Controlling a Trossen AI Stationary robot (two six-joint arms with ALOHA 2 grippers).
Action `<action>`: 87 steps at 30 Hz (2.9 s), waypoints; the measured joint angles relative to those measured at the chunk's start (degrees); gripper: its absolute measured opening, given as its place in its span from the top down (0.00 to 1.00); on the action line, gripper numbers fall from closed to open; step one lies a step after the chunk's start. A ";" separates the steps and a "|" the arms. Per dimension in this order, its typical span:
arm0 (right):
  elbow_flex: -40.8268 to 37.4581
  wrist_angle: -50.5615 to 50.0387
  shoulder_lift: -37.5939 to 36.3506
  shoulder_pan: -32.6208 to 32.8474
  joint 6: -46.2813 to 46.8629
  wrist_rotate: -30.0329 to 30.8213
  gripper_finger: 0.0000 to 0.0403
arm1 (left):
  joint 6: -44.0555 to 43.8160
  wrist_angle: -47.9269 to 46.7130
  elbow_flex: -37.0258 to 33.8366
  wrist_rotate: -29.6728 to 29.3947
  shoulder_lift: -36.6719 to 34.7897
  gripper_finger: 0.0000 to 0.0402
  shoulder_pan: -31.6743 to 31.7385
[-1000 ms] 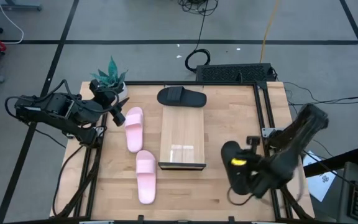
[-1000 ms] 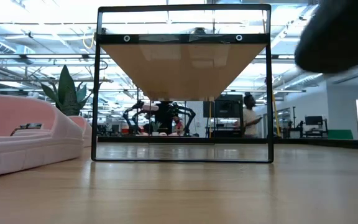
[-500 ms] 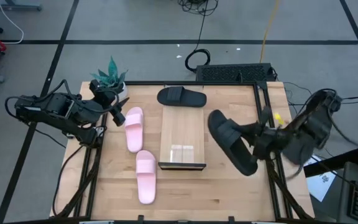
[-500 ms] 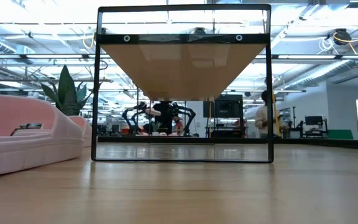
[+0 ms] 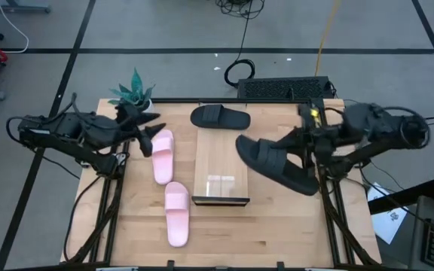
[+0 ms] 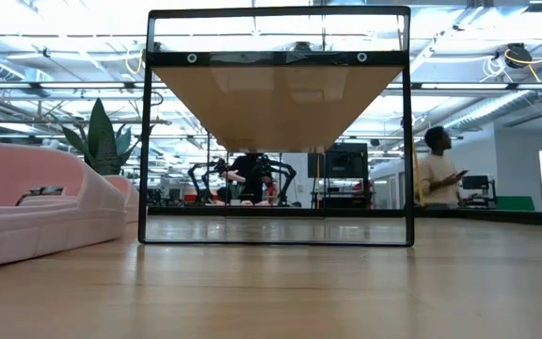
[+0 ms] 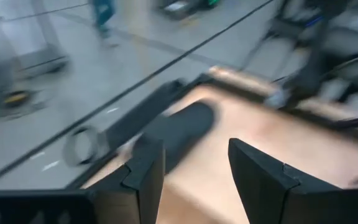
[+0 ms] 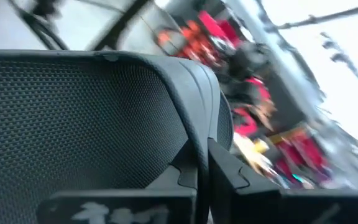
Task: Pick and place slides into the shelf
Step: Put the black slide slipper on the shelf
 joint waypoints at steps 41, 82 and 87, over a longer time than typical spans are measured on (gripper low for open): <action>-0.07 9.57 25.21 -11.81 -33.99 7.31 1.00 | -19.61 4.34 -0.02 39.05 4.60 0.55 17.71; -0.04 8.83 23.46 -2.94 -34.08 16.32 1.00 | -34.79 8.83 0.02 64.43 16.51 0.56 29.48; -0.13 9.87 23.53 -2.94 -34.05 16.32 1.00 | -33.64 8.86 0.07 64.99 17.39 0.68 29.49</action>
